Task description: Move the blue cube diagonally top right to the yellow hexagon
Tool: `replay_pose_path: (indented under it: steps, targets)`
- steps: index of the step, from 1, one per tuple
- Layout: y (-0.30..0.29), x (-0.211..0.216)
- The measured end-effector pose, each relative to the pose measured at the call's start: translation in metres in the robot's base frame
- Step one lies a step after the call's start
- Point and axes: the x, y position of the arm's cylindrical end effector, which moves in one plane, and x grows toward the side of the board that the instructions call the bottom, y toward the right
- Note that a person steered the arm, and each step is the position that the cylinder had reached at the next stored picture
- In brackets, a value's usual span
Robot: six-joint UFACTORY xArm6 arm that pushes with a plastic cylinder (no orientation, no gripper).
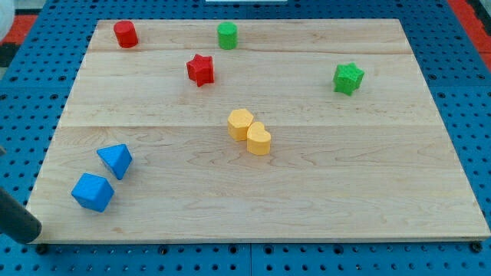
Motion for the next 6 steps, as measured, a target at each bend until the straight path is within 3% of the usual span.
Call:
replay_pose_path:
  steps: [2,6]
  targets:
    - [0.003,-0.005]
    - [0.115,-0.053]
